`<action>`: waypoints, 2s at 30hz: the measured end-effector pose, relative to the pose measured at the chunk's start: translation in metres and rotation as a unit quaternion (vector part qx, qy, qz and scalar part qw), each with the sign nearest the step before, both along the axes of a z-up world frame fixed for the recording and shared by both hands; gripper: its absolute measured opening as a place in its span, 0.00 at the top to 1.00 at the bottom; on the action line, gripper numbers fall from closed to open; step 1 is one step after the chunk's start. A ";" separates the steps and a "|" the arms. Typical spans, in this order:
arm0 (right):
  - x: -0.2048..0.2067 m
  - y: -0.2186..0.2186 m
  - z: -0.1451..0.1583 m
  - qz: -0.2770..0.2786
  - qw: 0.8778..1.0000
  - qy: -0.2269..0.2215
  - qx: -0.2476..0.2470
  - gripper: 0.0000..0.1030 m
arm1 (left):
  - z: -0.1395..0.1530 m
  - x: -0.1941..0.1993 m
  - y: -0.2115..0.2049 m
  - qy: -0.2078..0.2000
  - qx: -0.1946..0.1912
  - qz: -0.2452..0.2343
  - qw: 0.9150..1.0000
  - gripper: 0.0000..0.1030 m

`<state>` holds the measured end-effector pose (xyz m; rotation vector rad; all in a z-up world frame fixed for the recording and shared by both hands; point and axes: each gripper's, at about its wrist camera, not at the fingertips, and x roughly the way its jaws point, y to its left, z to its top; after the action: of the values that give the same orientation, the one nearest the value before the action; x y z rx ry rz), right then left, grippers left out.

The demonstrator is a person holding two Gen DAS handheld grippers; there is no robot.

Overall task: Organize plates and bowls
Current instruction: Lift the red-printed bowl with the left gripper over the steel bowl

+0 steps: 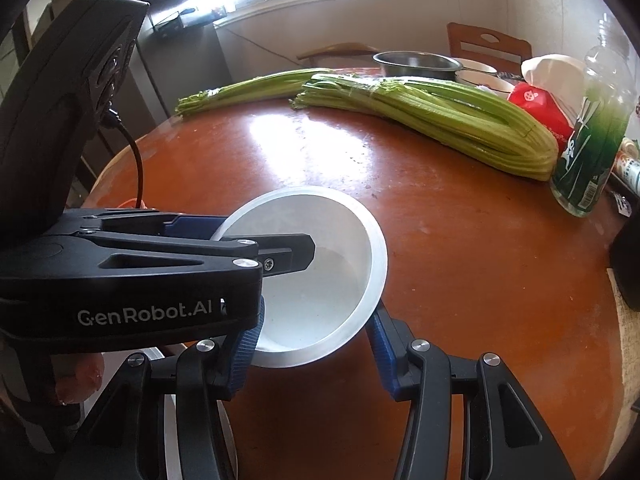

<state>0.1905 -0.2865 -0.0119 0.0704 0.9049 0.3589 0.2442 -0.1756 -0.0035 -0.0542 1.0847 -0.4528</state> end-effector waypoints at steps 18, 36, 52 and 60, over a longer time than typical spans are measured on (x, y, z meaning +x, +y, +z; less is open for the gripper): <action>-0.031 0.012 0.039 0.008 0.999 -0.046 -0.002 0.48 | 0.045 -0.040 0.019 -0.062 -0.009 0.006 0.998 0.46; -0.071 0.027 0.065 0.022 0.996 -0.081 -0.006 0.48 | 0.075 -0.087 0.039 -0.103 -0.007 0.013 0.995 0.46; -0.101 0.039 0.079 0.032 0.994 -0.102 -0.014 0.48 | 0.091 -0.123 0.054 -0.124 -0.009 0.020 0.992 0.46; -0.110 0.044 0.081 0.039 0.993 -0.108 -0.017 0.48 | 0.093 -0.134 0.059 -0.128 -0.010 0.025 0.991 0.46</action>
<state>0.0804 -0.2427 0.0692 -0.0355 0.7012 0.4156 0.1105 -0.1170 0.0895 -0.0398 0.8244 -0.4133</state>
